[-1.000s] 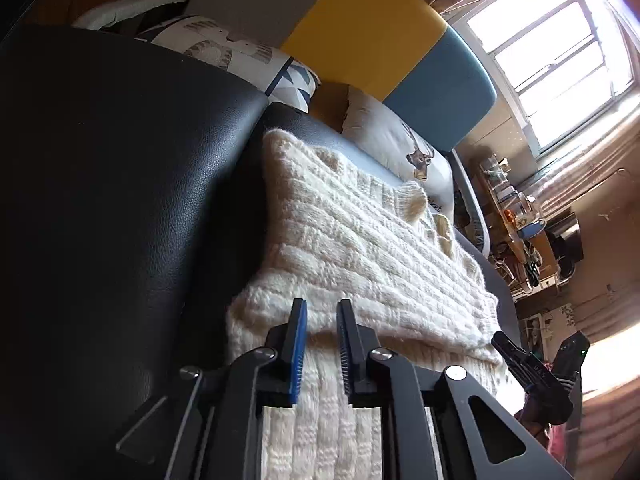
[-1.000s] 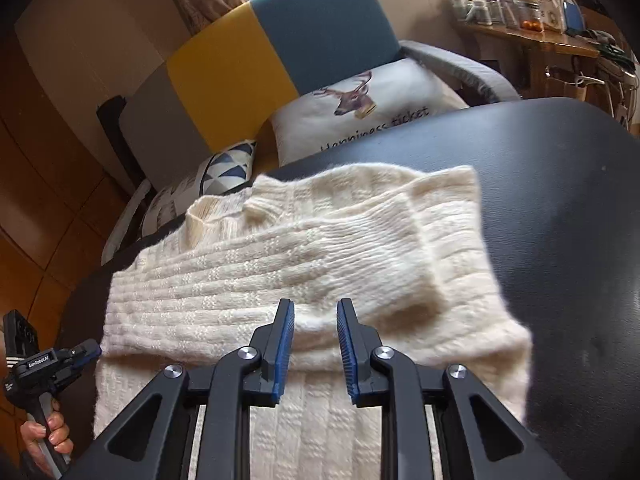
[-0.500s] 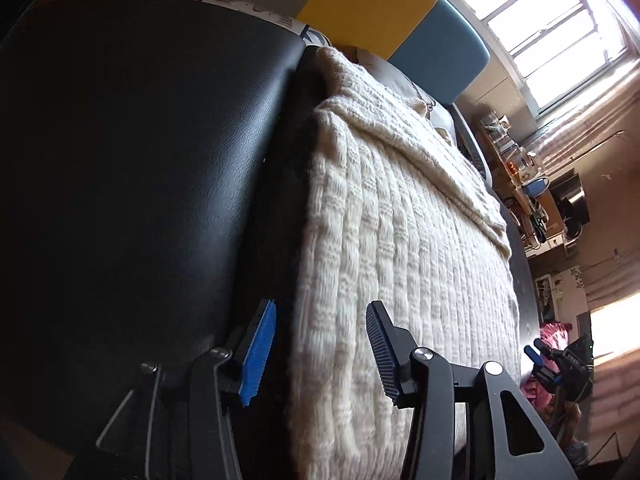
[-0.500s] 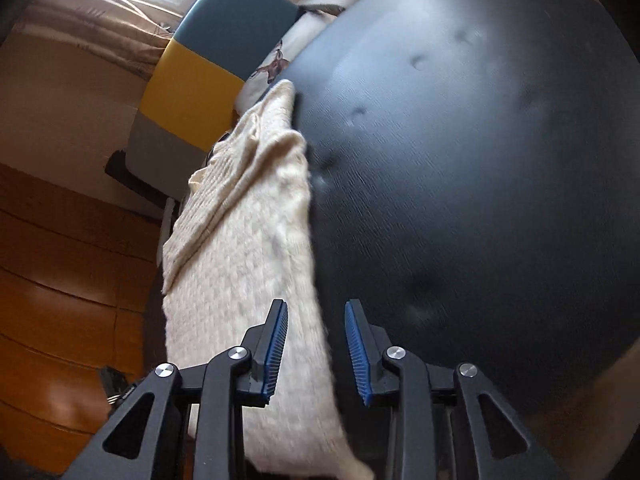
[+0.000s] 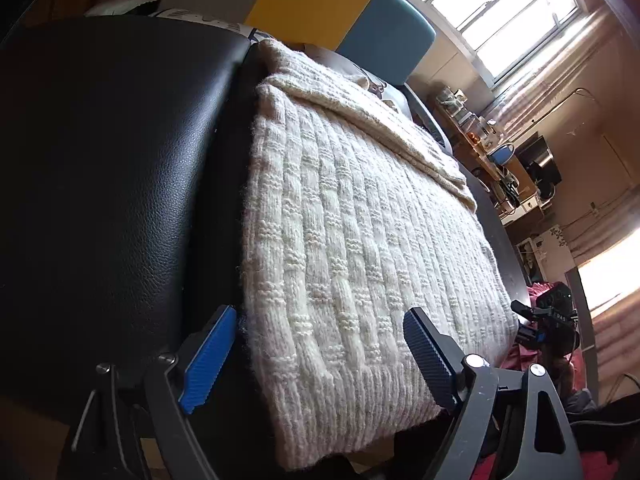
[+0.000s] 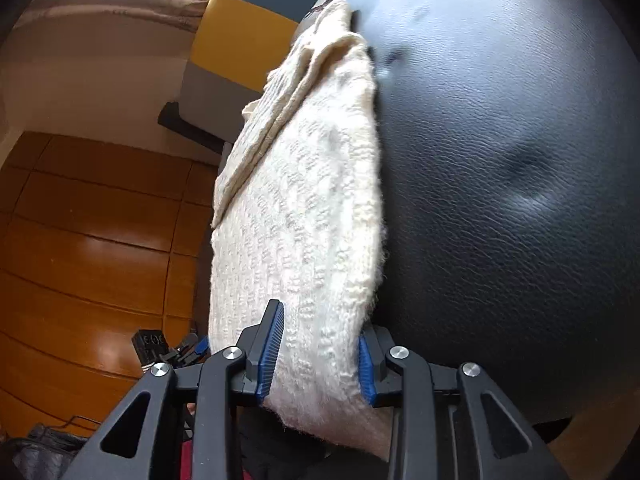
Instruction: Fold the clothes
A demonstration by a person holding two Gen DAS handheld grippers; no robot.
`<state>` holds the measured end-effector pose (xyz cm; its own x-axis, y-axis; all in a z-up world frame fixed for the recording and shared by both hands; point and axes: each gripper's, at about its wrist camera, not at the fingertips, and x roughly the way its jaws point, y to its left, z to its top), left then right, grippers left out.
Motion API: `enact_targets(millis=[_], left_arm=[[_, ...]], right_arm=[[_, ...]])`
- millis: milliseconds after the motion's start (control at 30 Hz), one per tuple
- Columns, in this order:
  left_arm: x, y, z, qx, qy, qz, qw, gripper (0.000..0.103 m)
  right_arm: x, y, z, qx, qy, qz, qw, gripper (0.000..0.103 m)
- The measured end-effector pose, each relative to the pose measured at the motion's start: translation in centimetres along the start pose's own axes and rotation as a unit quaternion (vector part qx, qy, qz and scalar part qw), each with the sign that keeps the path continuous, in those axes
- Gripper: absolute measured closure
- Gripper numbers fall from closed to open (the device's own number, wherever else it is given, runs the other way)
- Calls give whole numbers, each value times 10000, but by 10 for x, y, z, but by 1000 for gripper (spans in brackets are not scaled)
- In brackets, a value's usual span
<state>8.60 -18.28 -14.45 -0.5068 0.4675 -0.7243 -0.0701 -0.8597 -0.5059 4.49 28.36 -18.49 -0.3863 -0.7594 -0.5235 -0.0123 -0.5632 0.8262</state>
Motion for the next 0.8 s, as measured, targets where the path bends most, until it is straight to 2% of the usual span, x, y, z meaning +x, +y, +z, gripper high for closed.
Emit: enact_targets(millis=[167, 200, 233, 267, 300, 333, 467, 500, 567, 600, 633, 667, 800], left_arm=[[5, -8, -1, 197, 33, 258, 9995, 16], [5, -7, -1, 159, 27, 283, 9995, 20], [5, -6, 0, 121, 20, 309, 9994, 38], [5, -5, 1, 83, 13, 334, 9994, 51], [5, -2, 2, -10, 23, 313, 9995, 76], [5, 3, 4, -150, 48, 253, 9996, 82], [6, 18, 8, -655, 154, 15, 9977, 74], [6, 16, 8, -625, 190, 34, 9979, 71], [7, 7, 9, -417, 240, 242, 9985, 72], [8, 1, 9, -275, 239, 411, 9985, 80], [9, -3, 9, -200, 271, 442, 9985, 94], [12, -3, 8, -224, 301, 337, 9987, 94], [13, 4, 7, -494, 241, 138, 9984, 94]], right_arm=[[7, 5, 0, 1, 51, -68, 10000, 70], [8, 6, -2, -19, 13, -81, 10000, 70], [8, 9, -4, -127, -29, -111, 9999, 70], [9, 12, -6, -270, -41, -151, 9995, 70], [10, 14, -8, -377, -53, -193, 9991, 69], [11, 16, -9, -458, -72, -236, 9986, 70], [14, 20, -12, -605, -70, -281, 9977, 70], [15, 22, -12, -657, -23, -378, 9971, 70], [17, 25, -12, -762, 70, -570, 9954, 72], [18, 27, -11, -814, 117, -667, 9944, 75], [19, 28, -11, -866, 163, -763, 9932, 87], [19, 29, -12, -911, 176, -828, 9922, 95], [20, 31, -13, -1076, 137, -1003, 9890, 95]])
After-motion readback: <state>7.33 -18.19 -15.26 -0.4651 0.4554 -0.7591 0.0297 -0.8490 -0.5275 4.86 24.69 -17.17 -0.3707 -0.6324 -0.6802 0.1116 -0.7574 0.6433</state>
